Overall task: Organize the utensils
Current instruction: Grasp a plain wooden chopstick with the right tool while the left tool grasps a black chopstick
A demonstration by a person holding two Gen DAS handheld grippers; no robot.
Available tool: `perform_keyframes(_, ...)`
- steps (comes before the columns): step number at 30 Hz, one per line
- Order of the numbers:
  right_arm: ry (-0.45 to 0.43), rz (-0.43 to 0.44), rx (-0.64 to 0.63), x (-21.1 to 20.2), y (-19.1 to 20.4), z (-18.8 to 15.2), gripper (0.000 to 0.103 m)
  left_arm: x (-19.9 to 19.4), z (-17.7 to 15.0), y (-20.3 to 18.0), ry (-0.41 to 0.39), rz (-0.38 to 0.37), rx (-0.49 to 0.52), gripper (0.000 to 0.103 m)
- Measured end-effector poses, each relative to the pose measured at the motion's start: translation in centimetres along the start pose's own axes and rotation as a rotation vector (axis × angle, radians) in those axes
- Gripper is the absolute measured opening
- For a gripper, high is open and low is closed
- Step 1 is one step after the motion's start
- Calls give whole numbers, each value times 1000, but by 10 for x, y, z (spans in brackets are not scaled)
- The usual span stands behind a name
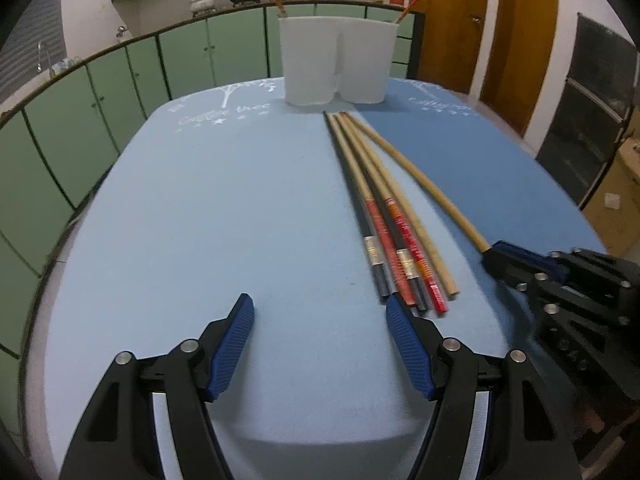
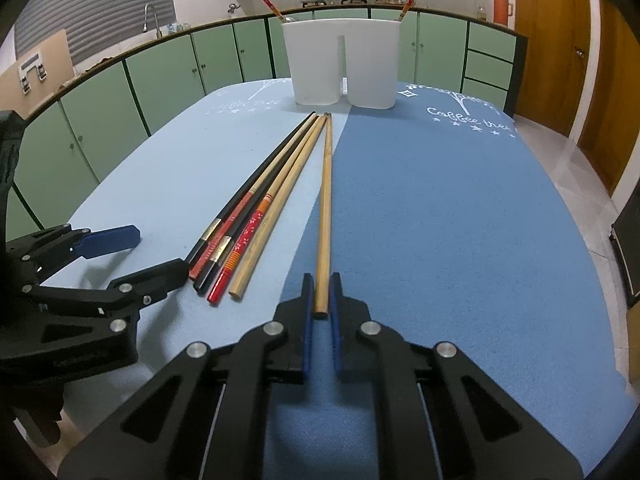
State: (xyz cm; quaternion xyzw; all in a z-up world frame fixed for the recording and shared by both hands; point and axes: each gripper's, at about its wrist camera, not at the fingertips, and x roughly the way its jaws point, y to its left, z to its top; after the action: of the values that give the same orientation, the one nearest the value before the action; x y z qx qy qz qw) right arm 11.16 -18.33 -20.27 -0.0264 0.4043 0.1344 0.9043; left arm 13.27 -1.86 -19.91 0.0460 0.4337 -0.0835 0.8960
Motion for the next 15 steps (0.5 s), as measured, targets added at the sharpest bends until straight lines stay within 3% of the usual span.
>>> perform_keyframes(5, -1, 2, 1, 0, -2, 0, 7, -1, 2, -3, -3, -30, -8, 67)
perform_keyframes(11, -2, 3, 2, 0, -3, -1, 7, 5, 7, -7, -1, -6, -13, 67)
perform_keyframes(13, -2, 2, 3, 0, -3, -1, 7, 6, 7, -8, -8, -1, -21, 63)
perform_keyframes(15, -3, 3, 5, 0, -3, 0, 7, 5, 6, -11, -22, 0, -18, 52)
